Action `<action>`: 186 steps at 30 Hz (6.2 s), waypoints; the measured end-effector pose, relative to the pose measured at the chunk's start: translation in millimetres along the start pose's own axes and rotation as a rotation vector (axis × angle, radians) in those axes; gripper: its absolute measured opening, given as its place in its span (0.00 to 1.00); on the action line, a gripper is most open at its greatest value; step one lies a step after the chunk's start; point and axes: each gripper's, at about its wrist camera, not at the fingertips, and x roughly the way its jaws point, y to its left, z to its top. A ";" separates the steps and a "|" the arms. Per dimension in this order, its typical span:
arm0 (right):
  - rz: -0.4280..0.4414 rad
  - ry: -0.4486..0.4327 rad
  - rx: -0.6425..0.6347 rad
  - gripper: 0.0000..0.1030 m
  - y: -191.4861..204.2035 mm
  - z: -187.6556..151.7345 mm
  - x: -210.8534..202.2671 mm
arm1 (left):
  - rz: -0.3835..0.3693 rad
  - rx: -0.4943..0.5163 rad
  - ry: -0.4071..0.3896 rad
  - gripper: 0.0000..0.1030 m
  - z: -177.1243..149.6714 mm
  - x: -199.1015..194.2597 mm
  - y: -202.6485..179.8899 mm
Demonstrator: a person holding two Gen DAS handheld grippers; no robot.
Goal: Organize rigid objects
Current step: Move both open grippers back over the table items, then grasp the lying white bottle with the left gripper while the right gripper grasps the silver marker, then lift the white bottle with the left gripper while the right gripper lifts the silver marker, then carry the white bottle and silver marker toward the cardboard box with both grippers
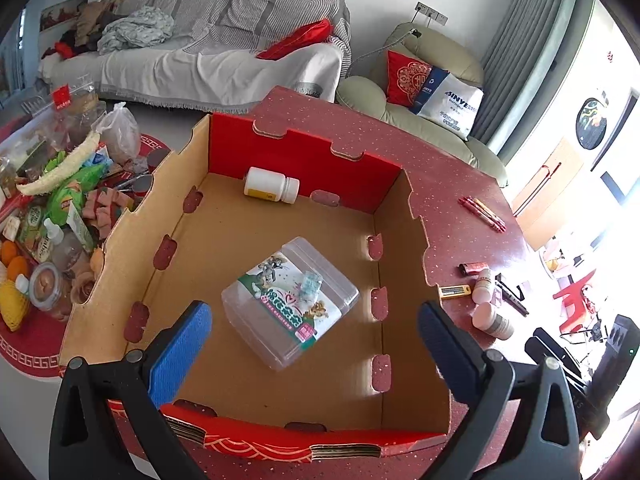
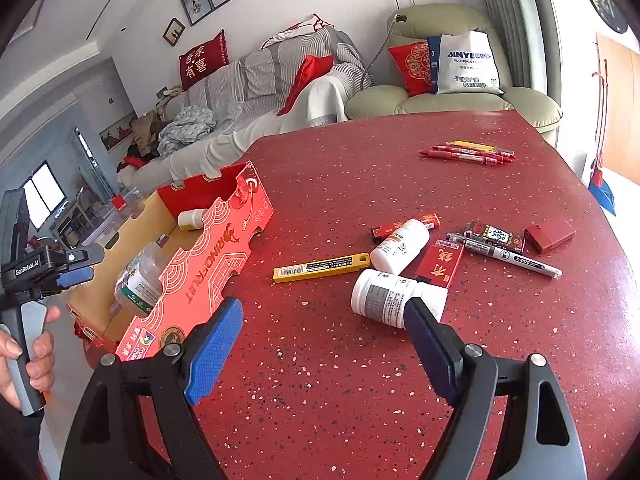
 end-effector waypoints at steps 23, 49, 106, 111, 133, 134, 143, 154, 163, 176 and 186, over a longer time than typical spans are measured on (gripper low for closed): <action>-0.267 0.066 -0.047 0.82 -101.2 -24.1 -18.9 | -0.097 0.450 0.110 1.00 -80.3 91.0 -250.8; -0.135 0.217 -0.253 0.82 -152.0 18.5 57.7 | 0.059 0.323 0.137 1.00 -86.4 172.8 -259.7; -0.267 0.174 -0.199 0.11 -93.2 -0.2 58.7 | 0.047 0.385 0.068 0.71 -79.3 155.4 -212.8; -0.275 0.168 -0.207 0.11 -93.6 -0.9 58.7 | 0.045 0.383 0.069 0.71 -80.1 154.8 -212.1; -0.273 0.117 -0.147 0.10 -83.9 -14.4 36.2 | 0.044 0.381 0.069 0.71 -79.7 154.7 -212.4; -0.269 0.144 -0.147 0.10 -83.4 -16.4 39.5 | 0.044 0.381 0.069 0.71 -79.8 154.8 -212.6; -0.294 0.346 -0.242 0.12 -75.5 1.6 61.9 | 0.050 0.386 0.069 0.71 -79.7 155.6 -213.6; -0.172 0.175 -0.038 0.10 -102.5 -10.1 44.7 | 0.046 0.384 0.069 0.71 -78.3 156.5 -212.2; -0.267 0.180 -0.126 0.10 -81.4 -12.5 49.0 | 0.048 0.385 0.068 0.70 -78.7 156.1 -212.4; -0.292 0.153 -0.122 0.10 -71.1 -34.9 29.8 | 0.023 0.414 0.072 0.70 -93.9 140.2 -202.9; -0.288 0.149 -0.118 0.10 -69.2 -36.4 28.9 | 0.028 0.417 0.070 0.70 -95.2 140.2 -203.1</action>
